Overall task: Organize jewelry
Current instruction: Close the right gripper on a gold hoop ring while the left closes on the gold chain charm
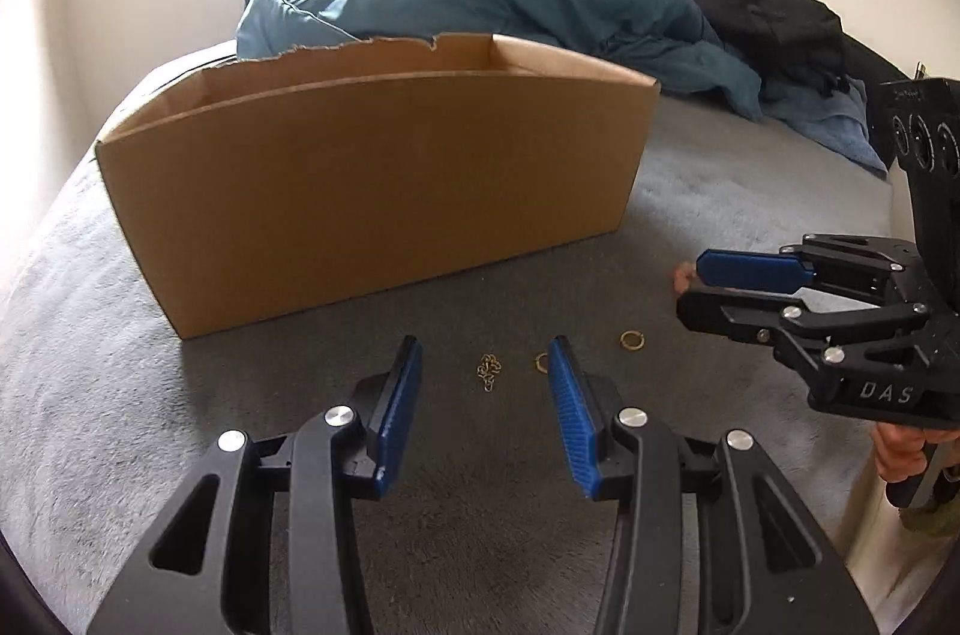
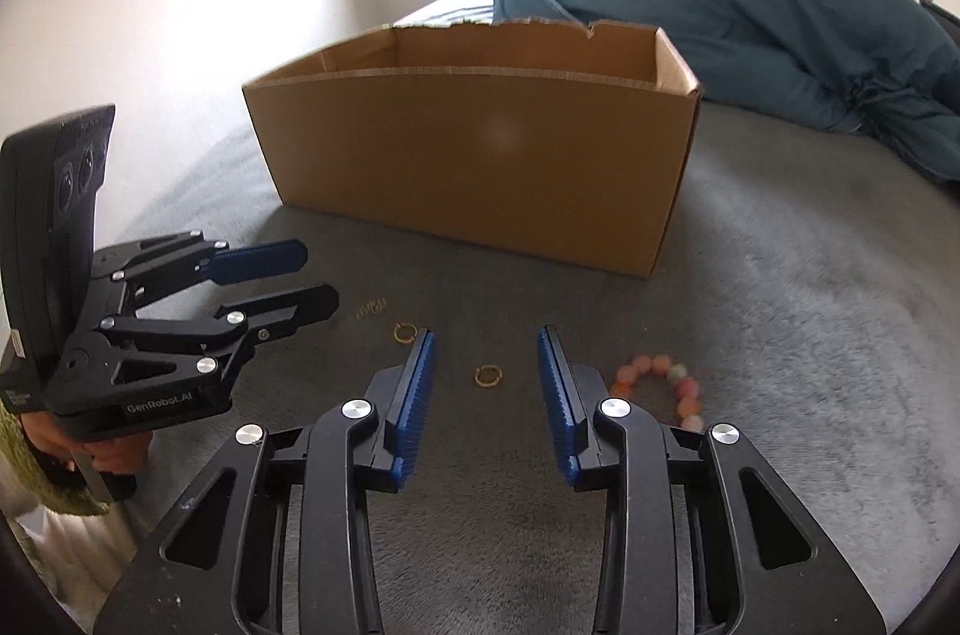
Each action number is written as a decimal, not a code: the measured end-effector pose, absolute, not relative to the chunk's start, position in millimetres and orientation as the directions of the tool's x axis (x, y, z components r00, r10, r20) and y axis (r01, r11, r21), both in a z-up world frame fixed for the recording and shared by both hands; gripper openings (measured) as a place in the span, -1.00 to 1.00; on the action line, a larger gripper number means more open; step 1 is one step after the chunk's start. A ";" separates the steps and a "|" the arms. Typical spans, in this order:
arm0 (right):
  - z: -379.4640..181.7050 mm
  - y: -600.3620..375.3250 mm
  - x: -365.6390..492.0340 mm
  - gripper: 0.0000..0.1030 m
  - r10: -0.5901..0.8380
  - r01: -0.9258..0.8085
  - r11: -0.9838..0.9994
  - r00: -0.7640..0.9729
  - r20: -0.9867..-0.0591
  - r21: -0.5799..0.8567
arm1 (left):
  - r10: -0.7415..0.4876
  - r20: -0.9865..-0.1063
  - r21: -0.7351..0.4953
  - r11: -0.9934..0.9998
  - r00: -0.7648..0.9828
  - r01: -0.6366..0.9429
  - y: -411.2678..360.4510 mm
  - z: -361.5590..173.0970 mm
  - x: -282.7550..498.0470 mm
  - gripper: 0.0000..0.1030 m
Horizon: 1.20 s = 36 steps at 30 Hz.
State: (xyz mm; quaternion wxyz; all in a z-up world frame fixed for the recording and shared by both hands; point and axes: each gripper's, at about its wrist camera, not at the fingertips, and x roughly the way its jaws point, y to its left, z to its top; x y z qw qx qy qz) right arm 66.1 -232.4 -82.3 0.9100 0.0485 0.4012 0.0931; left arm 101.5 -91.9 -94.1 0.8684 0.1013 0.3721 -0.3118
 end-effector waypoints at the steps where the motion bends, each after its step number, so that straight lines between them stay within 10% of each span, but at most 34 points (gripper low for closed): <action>1: -86.5 -232.2 69.0 -0.42 0.208 -0.132 0.978 0.652 -0.729 0.161 | -0.468 -0.711 -0.055 0.781 0.525 0.623 -92.8 -95.7 101.6 -0.19; 36: -125.5 -214.4 88.9 -0.56 0.218 -0.152 0.976 0.598 -0.771 0.158 | -0.441 -0.786 -0.086 0.772 0.434 0.629 -113.3 -132.3 130.1 -0.41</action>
